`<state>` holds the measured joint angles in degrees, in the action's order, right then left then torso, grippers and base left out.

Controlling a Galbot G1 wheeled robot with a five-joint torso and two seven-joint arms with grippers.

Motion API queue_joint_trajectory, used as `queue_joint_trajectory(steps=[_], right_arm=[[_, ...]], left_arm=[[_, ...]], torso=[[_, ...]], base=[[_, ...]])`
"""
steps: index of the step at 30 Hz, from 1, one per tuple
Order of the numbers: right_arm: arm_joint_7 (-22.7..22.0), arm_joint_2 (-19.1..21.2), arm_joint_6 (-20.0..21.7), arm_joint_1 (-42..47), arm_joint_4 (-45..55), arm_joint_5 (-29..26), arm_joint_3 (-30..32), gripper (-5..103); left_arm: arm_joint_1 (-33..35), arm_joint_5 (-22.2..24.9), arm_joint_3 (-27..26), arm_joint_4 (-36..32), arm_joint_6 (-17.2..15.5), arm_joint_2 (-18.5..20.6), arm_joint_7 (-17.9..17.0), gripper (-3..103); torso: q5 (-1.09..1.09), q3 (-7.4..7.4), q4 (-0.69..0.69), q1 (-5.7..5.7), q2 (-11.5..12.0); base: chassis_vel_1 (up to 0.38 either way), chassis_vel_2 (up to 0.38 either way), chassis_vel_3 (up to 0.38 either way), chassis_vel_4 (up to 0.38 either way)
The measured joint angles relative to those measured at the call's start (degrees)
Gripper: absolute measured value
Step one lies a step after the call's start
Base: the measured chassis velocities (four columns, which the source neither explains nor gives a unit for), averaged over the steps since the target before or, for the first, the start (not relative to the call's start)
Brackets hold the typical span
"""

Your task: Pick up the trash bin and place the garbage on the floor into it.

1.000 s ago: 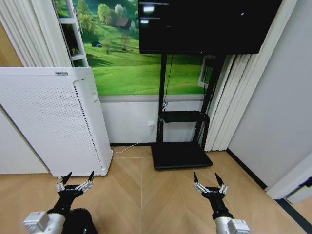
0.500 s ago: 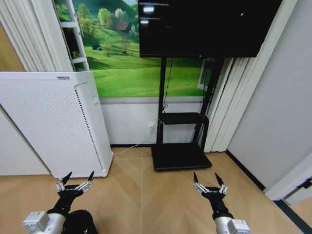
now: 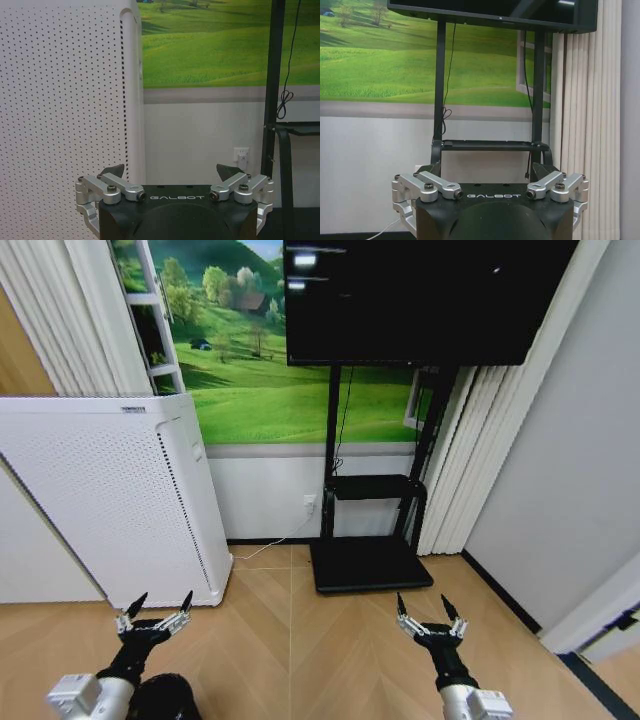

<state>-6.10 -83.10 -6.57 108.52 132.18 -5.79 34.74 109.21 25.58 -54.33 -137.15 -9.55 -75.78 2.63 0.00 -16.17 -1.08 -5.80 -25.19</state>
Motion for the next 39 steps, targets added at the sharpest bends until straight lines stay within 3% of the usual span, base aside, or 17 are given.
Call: queue_joint_trajectory(steps=[39], right_arm=[[0.0,0.0,0.0,0.0,0.0,0.0,0.0,100]], left_arm=[[0.0,0.0,0.0,0.0,0.0,0.0,0.0,100]], torso=[[0.0,-5.6,0.0,-3.66,-9.25]], base=[[0.0,0.0,0.0,0.0]])
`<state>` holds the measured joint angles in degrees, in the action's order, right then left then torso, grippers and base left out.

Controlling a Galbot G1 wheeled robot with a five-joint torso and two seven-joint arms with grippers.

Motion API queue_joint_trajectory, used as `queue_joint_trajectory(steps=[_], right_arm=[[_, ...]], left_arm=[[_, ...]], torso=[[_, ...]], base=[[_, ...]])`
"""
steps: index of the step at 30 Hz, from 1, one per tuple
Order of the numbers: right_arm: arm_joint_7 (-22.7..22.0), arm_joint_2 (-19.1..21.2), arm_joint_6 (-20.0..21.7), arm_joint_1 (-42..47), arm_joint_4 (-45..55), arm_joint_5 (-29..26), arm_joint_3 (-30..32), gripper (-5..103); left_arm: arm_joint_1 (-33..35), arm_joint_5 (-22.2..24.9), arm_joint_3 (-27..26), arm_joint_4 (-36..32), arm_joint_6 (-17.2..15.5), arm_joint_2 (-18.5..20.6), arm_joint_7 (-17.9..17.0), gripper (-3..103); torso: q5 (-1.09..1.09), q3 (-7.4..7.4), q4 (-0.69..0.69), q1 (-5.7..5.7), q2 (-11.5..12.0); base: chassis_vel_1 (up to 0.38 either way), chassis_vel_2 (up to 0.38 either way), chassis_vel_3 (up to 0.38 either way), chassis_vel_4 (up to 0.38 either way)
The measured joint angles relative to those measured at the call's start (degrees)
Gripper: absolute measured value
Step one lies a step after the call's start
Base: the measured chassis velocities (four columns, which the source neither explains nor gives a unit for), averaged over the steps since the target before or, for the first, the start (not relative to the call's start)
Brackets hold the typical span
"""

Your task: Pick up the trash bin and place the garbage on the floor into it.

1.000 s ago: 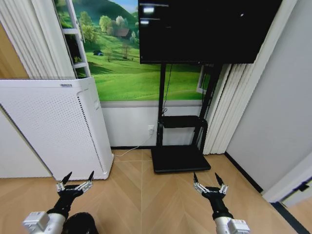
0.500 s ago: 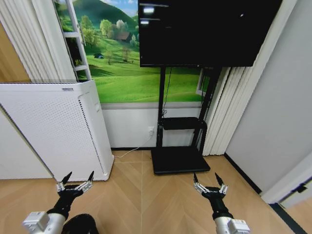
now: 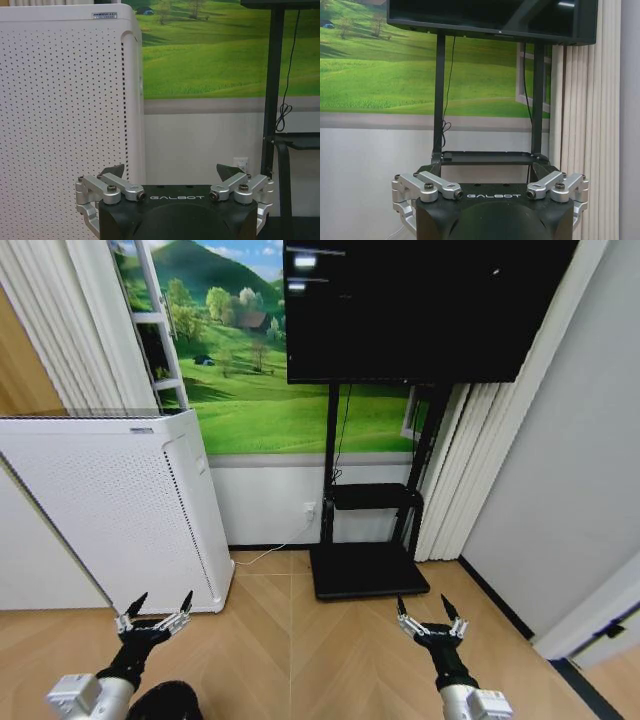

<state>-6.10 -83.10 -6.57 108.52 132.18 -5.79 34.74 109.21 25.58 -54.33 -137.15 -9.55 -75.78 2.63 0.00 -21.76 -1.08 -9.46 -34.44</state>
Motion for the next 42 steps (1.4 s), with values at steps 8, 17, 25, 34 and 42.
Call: queue_joint_trajectory(steps=[8,17,25,34,42], right_arm=[[0.0,0.0,0.0,0.0,0.0,0.0,0.0,100],[0.0,0.0,0.0,0.0,0.0,0.0,0.0,100],[0.0,0.0,0.0,0.0,0.0,0.0,0.0,100],[0.0,0.0,0.0,0.0,0.0,0.0,0.0,100],[0.0,0.0,0.0,0.0,0.0,0.0,0.0,100]], left_arm=[[0.0,0.0,0.0,0.0,0.0,0.0,0.0,100],[0.0,0.0,0.0,0.0,0.0,0.0,0.0,100],[0.0,0.0,0.0,0.0,0.0,0.0,0.0,100],[0.0,0.0,0.0,0.0,0.0,0.0,0.0,100],[0.0,0.0,0.0,0.0,0.0,0.0,0.0,100]], torso=[[0.0,-1.21,0.0,-0.89,-2.1],[0.0,-2.45,0.0,-1.84,-4.29],[0.0,-3.51,0.0,-2.55,-6.06],[0.0,-4.95,0.0,-3.63,-8.59],[0.0,-6.1,0.0,-4.5,-10.61]], base=[[0.0,0.0,0.0,0.0],[0.0,0.0,0.0,0.0],[0.0,0.0,0.0,0.0],[0.0,0.0,0.0,0.0],[0.0,0.0,0.0,0.0]])
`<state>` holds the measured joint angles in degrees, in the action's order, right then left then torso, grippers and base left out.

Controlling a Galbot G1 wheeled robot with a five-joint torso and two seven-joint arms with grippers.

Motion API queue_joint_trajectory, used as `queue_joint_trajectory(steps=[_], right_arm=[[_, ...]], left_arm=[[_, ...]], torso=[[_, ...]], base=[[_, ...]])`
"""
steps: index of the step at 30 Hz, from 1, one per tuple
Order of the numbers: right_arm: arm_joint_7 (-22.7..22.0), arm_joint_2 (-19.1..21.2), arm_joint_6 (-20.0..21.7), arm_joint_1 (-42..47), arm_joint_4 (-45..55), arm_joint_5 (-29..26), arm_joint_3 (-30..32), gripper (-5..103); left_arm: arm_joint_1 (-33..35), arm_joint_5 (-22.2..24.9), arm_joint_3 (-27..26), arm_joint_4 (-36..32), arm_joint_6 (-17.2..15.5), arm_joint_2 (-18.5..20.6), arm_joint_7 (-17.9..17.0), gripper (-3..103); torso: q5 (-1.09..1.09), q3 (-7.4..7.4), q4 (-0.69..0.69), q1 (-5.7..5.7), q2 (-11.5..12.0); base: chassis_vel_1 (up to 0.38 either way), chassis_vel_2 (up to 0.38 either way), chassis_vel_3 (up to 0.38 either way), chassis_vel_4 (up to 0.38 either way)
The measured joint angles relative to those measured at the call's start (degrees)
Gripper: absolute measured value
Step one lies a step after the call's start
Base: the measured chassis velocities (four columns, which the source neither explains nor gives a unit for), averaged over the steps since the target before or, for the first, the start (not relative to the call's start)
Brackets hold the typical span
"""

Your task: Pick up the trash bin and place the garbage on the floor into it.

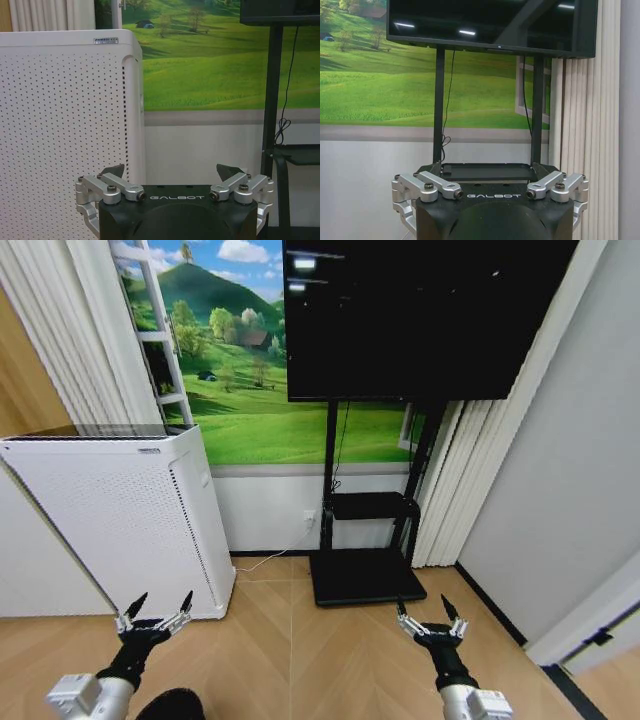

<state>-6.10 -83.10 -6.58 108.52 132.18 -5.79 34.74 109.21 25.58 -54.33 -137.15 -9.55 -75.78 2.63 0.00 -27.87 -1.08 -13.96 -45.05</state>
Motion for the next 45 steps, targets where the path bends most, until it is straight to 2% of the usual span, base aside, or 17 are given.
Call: queue_joint_trajectory(steps=[13,15,20,45], right_arm=[[0.0,0.0,0.0,0.0,0.0,0.0,0.0,100],[0.0,0.0,0.0,0.0,0.0,0.0,0.0,100],[0.0,0.0,0.0,0.0,0.0,0.0,0.0,100],[0.0,0.0,0.0,-0.01,0.0,0.0,0.0,100]], left_arm=[[0.0,0.0,0.0,0.0,0.0,0.0,0.0,100],[0.0,0.0,0.0,0.0,0.0,0.0,0.0,100],[0.0,0.0,0.0,0.0,0.0,0.0,0.0,100],[0.0,0.0,0.0,0.0,0.0,0.0,0.0,100]], torso=[[0.0,-1.29,0.0,-1.06,-2.37],[0.0,-2.19,0.0,-1.69,-3.89],[0.0,-2.86,0.0,-2.19,-5.04],[0.0,-2.83,-0.01,-2.18,-4.98]], base=[[0.0,0.0,0.0,0.0],[0.0,0.0,0.0,0.0],[0.0,0.0,0.0,0.0],[0.031,-0.028,-0.038,0.039]])
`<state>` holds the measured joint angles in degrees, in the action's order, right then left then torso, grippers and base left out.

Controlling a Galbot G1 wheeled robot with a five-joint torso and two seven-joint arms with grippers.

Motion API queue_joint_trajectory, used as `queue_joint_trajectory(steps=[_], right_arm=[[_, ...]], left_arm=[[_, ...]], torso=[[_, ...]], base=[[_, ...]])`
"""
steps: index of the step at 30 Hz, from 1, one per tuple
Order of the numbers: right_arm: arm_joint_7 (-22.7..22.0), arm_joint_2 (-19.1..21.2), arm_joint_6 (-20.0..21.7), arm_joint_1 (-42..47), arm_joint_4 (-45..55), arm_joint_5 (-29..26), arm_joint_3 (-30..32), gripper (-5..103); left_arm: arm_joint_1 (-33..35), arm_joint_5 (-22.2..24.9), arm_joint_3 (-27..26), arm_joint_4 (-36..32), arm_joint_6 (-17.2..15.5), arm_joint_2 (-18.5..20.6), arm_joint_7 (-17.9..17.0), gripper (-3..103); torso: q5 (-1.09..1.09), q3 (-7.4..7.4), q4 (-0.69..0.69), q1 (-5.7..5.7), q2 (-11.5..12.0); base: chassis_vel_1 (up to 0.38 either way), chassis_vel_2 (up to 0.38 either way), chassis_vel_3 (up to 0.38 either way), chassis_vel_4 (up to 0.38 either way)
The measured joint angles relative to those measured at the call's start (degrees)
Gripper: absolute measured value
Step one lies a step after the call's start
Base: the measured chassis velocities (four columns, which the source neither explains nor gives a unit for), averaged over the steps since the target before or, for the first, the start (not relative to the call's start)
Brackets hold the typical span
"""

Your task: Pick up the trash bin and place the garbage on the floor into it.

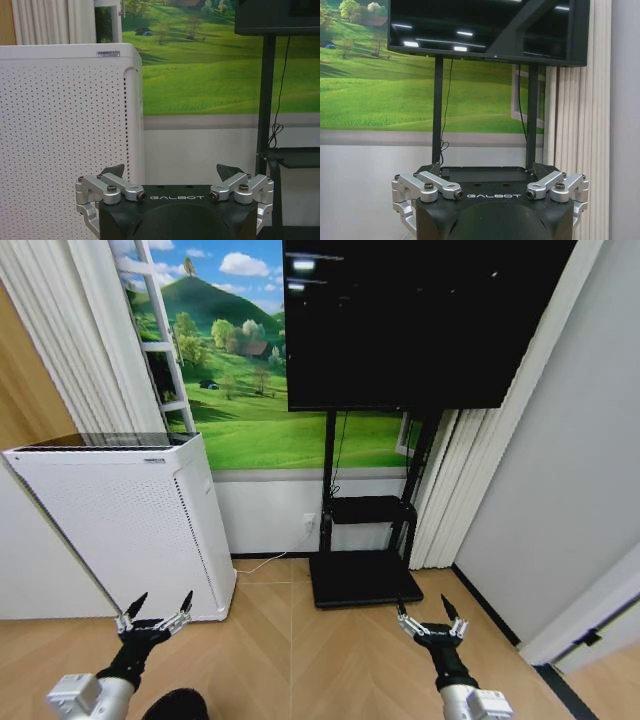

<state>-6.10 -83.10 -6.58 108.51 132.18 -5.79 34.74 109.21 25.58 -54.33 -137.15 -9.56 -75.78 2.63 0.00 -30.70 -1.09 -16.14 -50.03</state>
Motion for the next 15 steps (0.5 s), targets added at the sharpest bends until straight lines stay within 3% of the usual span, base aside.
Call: queue_joint_trajectory(steps=[9,15], right_arm=[[0.0,0.0,0.0,0.0,0.0,0.0,0.0,100],[0.0,0.01,0.0,0.01,0.0,0.0,0.01,100]], left_arm=[[0.0,0.0,-0.01,0.0,0.0,-0.01,0.0,100],[0.0,0.0,0.0,0.0,0.0,-0.01,0.0,100]], torso=[[0.02,0.07,0.02,0.07,0.11],[-0.02,0.11,0.0,0.09,0.18]], base=[[0.217,-0.21,-0.24,0.223],[0.382,-0.227,-0.368,0.232]])
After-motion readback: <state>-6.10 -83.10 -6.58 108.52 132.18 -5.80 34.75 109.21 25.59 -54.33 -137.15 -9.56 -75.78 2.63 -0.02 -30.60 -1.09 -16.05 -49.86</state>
